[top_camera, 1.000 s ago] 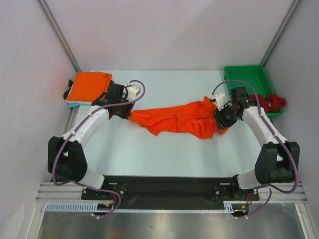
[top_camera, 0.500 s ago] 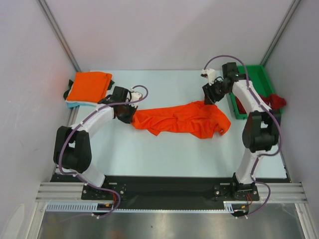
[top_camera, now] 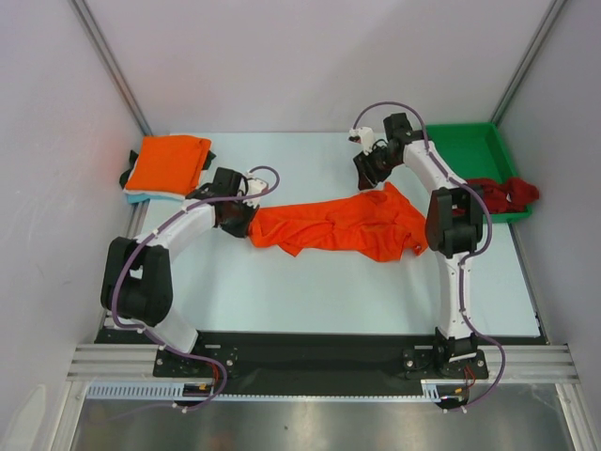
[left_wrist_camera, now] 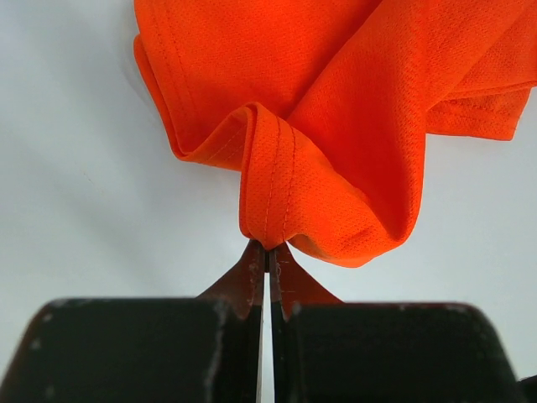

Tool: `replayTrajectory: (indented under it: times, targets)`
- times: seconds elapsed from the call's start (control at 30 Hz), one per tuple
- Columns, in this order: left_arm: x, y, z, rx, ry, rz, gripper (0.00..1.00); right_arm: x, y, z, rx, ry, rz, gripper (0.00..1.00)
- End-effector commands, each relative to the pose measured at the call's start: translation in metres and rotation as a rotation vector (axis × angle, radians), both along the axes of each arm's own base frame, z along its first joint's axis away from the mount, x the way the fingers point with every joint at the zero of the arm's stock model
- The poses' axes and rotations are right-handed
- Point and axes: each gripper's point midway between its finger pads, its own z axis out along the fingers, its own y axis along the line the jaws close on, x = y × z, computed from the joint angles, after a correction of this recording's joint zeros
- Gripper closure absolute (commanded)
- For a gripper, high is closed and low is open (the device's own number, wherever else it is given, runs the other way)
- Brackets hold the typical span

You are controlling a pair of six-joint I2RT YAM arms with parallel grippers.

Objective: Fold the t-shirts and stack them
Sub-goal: Flatten the tshirt out

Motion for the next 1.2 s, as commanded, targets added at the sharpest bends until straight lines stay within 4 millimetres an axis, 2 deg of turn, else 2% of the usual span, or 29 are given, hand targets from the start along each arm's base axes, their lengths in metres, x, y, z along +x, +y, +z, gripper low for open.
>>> replayTrajectory:
  times: [0.0,0.37,0.6,0.73,0.93,0.97,1.07,1.17]
  targets:
    - [0.007,0.000,0.008,-0.004,-0.040,0.005,0.99,0.008,0.014,0.005,0.013,-0.024,0.011,0.49]
    - [0.013,-0.001,0.008,-0.023,-0.028,0.019,0.99,0.011,0.006,-0.024,-0.045,-0.003,0.001,0.50]
    - [0.014,0.000,0.008,-0.017,-0.030,0.023,1.00,0.015,0.004,-0.030,-0.052,-0.005,0.000,0.51]
    - [0.015,0.002,0.007,-0.010,-0.029,0.022,0.99,0.010,0.004,-0.031,-0.043,0.013,0.017,0.61]
    - [0.018,0.002,0.006,-0.003,-0.036,0.024,1.00,0.001,0.008,-0.027,-0.020,0.026,0.055,0.81]
    - [0.018,0.002,0.006,-0.004,-0.036,0.025,1.00,0.000,0.010,-0.025,-0.015,0.025,0.062,0.88]
    - [0.018,0.002,0.007,-0.005,-0.039,0.023,1.00,-0.001,0.012,-0.018,-0.009,0.015,0.076,1.00]
    - [0.021,0.002,0.012,0.000,-0.055,0.023,1.00,-0.001,0.012,0.002,0.006,-0.015,0.082,1.00]
